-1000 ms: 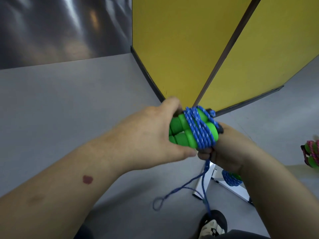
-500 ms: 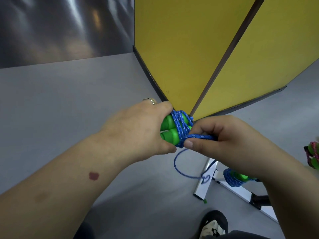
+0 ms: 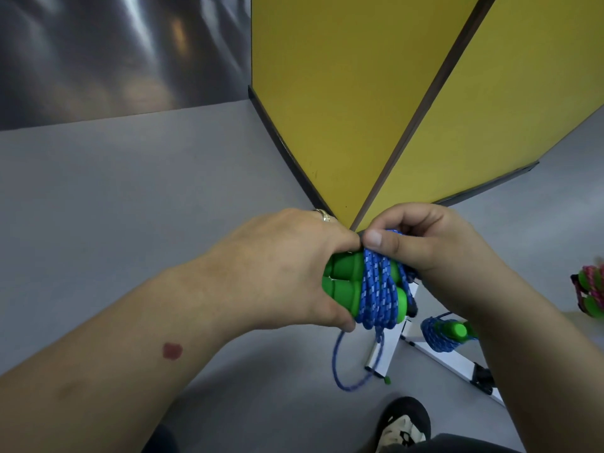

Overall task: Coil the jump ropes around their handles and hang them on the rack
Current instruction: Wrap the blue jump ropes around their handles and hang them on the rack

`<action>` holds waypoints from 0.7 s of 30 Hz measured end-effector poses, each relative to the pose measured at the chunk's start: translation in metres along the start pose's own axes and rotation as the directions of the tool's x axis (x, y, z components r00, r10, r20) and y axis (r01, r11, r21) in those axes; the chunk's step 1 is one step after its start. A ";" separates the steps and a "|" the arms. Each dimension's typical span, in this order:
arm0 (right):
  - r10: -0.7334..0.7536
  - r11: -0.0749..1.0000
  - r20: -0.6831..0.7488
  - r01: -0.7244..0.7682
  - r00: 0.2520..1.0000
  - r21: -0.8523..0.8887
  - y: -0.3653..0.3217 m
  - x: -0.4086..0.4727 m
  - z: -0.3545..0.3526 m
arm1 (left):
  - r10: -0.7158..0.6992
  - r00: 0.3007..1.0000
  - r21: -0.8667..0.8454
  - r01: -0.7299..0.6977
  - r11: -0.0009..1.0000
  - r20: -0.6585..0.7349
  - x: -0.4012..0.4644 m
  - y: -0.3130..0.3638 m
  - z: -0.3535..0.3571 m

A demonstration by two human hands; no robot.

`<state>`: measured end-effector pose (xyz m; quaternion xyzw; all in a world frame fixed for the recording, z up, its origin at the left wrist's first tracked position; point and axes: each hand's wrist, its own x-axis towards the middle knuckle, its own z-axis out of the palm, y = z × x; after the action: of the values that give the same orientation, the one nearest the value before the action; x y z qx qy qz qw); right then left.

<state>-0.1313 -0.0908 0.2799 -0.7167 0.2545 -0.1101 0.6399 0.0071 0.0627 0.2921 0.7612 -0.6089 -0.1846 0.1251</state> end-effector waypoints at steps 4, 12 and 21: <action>0.171 0.950 0.047 -0.177 0.984 0.257 0.004 0.002 -0.002 | -0.018 1.000 -0.221 0.012 0.975 -0.021 -0.006 0.005 -0.005; 0.335 0.924 0.057 -0.340 0.941 0.175 0.022 0.004 0.003 | -0.149 0.965 -0.422 0.045 0.906 -0.216 -0.006 0.001 -0.009; 0.269 0.932 0.219 -0.196 0.938 -0.307 -0.006 -0.012 0.011 | -0.280 0.911 -0.105 0.260 0.960 -0.302 0.001 -0.015 -0.004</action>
<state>-0.1341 -0.0747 0.2863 -0.7726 0.2661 0.0979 0.5681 0.0222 0.0654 0.2893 0.8534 -0.4641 -0.0958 0.2172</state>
